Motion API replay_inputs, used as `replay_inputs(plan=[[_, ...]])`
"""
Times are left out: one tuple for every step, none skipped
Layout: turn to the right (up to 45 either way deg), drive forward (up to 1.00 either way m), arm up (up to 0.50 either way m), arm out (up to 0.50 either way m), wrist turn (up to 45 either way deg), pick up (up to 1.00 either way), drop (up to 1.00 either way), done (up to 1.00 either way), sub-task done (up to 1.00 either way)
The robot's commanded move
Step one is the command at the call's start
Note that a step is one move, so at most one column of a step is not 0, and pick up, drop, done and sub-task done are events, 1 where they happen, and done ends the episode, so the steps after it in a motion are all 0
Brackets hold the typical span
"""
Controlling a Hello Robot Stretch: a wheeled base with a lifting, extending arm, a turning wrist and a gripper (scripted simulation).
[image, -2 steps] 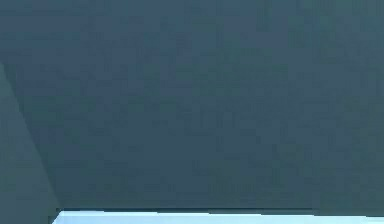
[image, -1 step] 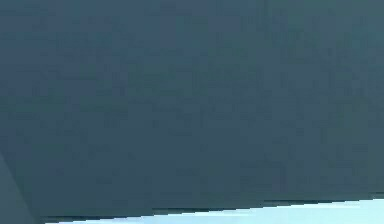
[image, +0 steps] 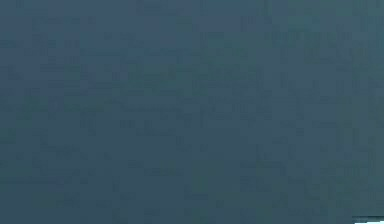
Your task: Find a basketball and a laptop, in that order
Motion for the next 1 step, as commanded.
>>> replay_inputs(plan=[[45.0, 0.00, 0.00, 0.00, 0.0, 0.00, 0.00, 0.00, 0.00]])
